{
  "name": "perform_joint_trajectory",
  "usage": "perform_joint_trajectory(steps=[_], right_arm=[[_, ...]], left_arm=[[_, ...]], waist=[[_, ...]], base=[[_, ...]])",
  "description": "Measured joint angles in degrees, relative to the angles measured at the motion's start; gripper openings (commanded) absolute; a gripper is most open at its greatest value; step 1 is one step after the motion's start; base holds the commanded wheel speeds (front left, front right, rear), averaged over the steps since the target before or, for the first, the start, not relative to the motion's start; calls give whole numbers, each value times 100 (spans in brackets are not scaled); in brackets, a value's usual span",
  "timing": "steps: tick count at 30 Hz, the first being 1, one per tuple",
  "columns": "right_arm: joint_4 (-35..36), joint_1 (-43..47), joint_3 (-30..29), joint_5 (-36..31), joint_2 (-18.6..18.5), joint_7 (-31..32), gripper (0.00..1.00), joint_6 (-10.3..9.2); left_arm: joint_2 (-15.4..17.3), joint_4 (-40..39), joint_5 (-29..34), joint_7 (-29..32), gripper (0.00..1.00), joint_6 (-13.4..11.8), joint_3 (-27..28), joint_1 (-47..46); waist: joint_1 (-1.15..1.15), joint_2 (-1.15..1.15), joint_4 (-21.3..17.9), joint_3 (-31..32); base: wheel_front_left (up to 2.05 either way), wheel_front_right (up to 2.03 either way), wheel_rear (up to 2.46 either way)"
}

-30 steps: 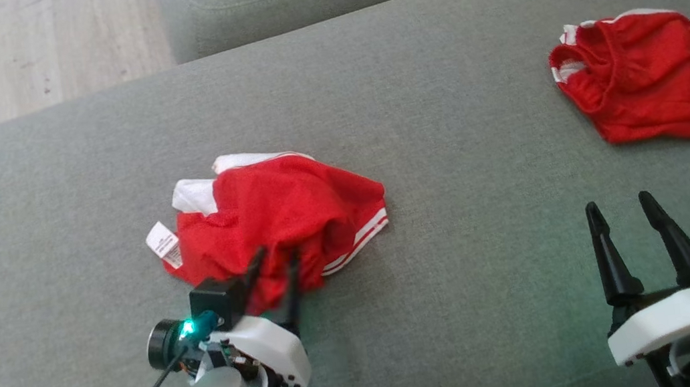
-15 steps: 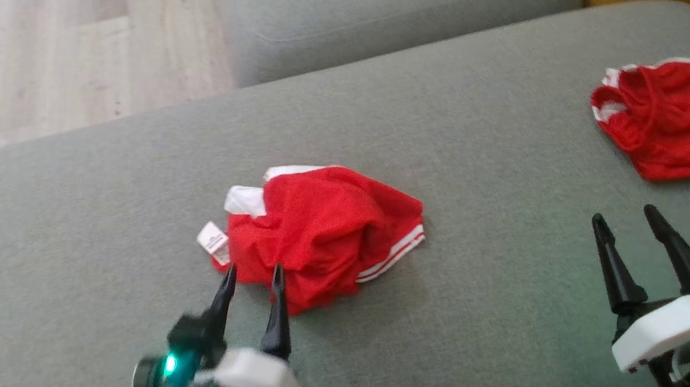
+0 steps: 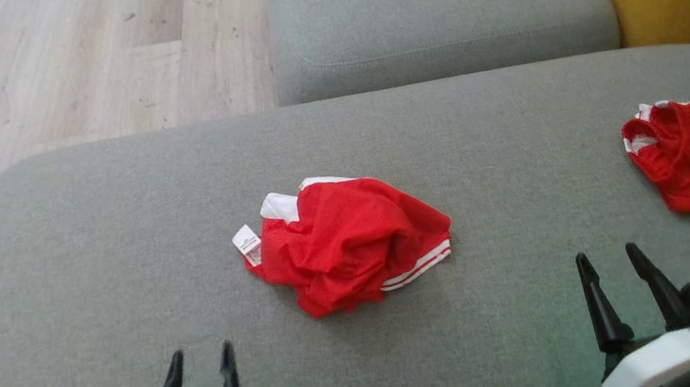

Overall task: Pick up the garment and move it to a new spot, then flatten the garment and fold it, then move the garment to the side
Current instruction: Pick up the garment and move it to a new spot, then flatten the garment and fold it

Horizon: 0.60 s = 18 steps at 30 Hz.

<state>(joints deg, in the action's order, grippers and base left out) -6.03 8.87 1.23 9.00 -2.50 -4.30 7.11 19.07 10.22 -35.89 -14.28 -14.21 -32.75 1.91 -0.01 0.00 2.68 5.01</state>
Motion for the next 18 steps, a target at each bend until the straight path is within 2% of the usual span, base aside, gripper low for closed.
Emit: perform_joint_trajectory(steps=[7,18], right_arm=[[-42,126,-11,10,0,-76,100,0],[-132,172,0,9,1,-83,100,0]], left_arm=[[244,-243,-94,0,100,-8,137,539],[264,-292,-155,0,100,-9,155,564]], waist=[[0,0,57,49],[1,0,94,27]], base=[[0,0,0],[0,0,0]])
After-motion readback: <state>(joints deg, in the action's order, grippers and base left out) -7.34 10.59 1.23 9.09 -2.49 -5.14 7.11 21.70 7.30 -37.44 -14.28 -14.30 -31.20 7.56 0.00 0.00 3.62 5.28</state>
